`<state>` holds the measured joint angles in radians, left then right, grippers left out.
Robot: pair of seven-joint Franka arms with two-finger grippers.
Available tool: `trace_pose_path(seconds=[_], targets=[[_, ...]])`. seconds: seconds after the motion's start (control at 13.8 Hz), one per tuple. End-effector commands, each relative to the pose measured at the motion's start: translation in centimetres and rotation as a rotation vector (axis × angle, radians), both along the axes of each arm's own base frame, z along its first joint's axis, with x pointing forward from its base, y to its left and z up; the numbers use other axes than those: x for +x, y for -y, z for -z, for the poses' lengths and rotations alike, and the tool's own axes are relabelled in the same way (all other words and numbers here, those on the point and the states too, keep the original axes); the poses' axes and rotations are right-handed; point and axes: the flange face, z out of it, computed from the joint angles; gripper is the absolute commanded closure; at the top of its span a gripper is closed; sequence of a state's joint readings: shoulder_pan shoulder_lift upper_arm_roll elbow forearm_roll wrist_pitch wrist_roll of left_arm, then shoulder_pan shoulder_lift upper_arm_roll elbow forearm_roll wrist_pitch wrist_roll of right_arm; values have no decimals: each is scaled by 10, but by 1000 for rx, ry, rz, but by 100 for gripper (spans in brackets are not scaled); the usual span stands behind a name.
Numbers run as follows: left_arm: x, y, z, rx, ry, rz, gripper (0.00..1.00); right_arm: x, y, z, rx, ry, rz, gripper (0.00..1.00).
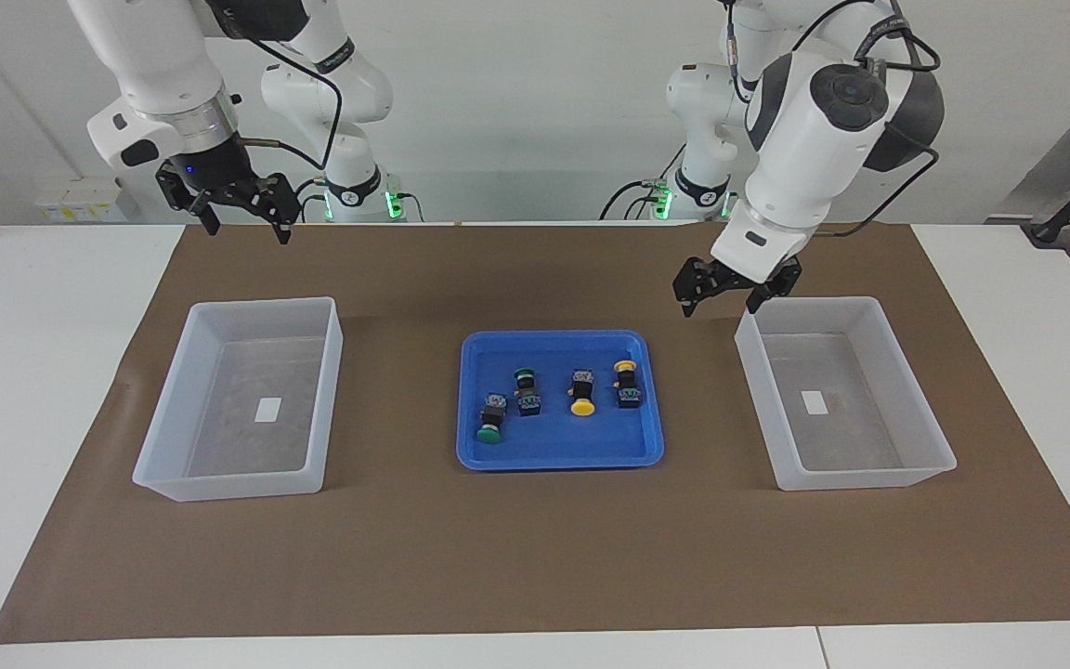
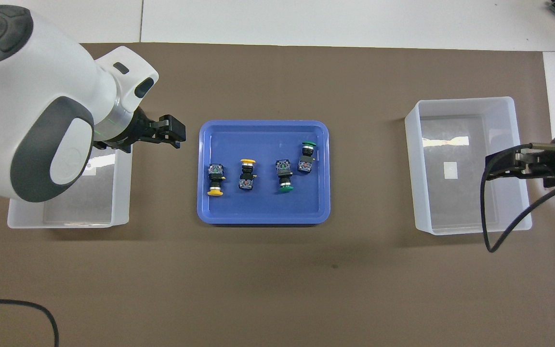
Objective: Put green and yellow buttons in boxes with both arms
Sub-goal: 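Move the left gripper from its box over the blue tray, then grasp a yellow-capped button in the tray with the left gripper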
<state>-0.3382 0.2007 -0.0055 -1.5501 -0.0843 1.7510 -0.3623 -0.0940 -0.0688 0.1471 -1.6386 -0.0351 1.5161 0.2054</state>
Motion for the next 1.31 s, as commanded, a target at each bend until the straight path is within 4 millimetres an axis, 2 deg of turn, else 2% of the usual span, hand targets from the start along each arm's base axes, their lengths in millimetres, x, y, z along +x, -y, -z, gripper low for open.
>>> trace_pose_path(seconds=[0.0,0.15,0.22,0.29,0.36,0.51,0.65,0.8,1.23], targets=[[-8,12,43,-62,55,-46,0,-6,1,0,27,4,-16,0],[-17,27,76,-83,70,-39,0,-6,1,-1,27,5,-16,0],[-20,45,90,-82,69,-22,0,-6,1,-1,27,5,-16,0],[-21,68,115,-80,65,-35,0,-6,1,-1,27,5,-16,0],[-25,86,128,-87,76,-54,0,-6,1,-1,27,4,-16,0],[-35,109,151,-84,71,-52,0,-6,1,-1,27,5,-16,0],[-38,131,184,-93,95,-53,0,-6,1,-1,27,5,-16,0],[-45,133,203,-96,116,-35,0,-6,1,-1,27,5,-16,0],[-49,129,222,-89,127,25,0,-6,1,-1,27,5,-16,0]])
